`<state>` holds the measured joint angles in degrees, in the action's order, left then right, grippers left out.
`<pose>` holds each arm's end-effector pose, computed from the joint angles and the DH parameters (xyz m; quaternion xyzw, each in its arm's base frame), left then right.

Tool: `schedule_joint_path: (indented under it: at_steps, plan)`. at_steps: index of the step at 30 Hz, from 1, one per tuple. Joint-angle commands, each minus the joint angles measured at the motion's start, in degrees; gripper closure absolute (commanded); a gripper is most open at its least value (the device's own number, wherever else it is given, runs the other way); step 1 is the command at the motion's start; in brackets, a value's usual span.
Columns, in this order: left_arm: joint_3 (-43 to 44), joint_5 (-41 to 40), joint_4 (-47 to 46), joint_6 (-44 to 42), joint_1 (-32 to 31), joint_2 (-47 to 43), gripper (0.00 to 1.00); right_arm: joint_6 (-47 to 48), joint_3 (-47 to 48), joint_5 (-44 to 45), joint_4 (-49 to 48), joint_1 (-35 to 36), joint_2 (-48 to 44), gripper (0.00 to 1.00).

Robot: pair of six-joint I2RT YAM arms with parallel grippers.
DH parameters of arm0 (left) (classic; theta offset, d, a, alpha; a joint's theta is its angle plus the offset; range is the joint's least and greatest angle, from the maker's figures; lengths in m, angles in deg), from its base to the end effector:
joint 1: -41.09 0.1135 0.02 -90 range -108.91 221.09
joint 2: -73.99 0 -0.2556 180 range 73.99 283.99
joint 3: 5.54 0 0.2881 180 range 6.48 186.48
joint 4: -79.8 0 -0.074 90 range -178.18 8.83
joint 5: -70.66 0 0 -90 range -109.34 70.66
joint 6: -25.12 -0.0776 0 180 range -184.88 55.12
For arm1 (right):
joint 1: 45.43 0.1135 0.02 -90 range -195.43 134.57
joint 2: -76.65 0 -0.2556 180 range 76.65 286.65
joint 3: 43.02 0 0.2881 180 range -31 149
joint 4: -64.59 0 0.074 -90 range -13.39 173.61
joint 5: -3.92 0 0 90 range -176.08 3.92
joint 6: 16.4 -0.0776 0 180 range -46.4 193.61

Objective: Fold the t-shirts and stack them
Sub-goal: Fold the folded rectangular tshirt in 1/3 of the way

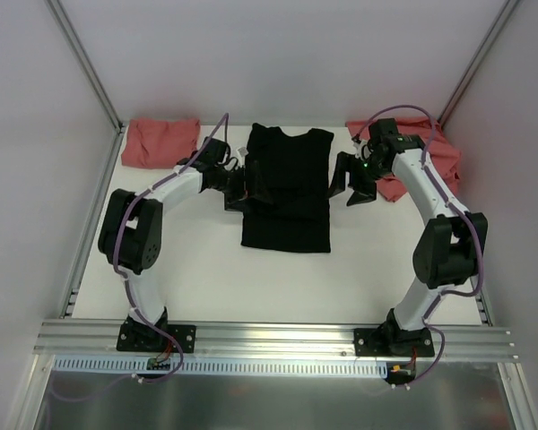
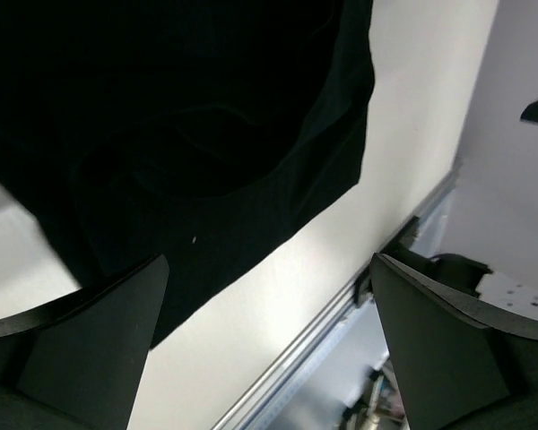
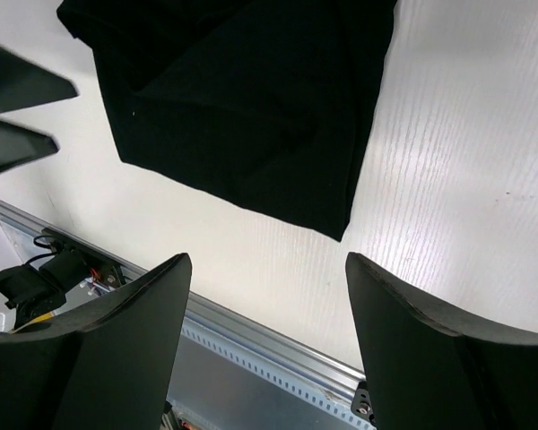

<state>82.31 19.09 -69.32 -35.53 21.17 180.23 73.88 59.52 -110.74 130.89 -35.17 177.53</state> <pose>0.4093 -0.1996 0.1659 0.0414 0.8917 -0.4174 0.1701 0.4057 0.1063 0.2423 -0.1342 0.9448 0.2262 0.1955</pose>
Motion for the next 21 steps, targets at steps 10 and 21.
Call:
schedule_joint_path:
  at_steps: [10, 21]
  plan:
    - [13.37, 9.12, -9.89, 11.79, -6.17, 10.39, 0.01, 0.43, -2.54, 2.16, 2.32, -0.07, -9.21, 0.25]
    - [7.6, 3.76, 6.89, 2.13, -8.99, 1.35, 0.01, -1.94, -7.19, 2.52, -0.13, -0.07, -12.98, 0.25]
